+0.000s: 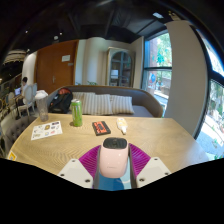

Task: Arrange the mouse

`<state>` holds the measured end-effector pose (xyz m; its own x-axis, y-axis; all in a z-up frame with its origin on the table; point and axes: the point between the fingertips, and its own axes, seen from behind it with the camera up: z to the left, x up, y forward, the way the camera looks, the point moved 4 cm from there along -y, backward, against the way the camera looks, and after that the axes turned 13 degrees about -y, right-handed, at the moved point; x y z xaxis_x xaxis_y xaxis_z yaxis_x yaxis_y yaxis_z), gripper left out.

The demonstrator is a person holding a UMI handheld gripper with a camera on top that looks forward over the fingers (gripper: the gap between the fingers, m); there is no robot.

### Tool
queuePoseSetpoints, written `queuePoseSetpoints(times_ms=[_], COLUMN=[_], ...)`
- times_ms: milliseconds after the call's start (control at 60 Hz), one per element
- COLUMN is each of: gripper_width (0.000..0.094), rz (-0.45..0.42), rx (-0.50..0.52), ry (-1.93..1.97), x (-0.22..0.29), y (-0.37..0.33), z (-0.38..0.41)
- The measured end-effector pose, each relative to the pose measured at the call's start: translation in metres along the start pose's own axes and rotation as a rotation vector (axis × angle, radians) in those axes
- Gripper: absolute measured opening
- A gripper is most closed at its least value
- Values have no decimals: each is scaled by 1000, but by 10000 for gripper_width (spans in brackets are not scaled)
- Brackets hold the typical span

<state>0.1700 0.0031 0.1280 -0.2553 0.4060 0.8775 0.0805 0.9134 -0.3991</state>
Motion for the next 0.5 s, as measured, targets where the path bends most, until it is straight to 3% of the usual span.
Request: queuePoseSetpoints(times_ms=[167,333,450,500], gripper_width=[427,435,585,749], rz=[129,175,187,177], rx=[30,66,90,96], ry=[42,51,99,97], x=[-80,-112,-116,-115], y=[33,44,44,38], z=[-17,-14,-17,-20])
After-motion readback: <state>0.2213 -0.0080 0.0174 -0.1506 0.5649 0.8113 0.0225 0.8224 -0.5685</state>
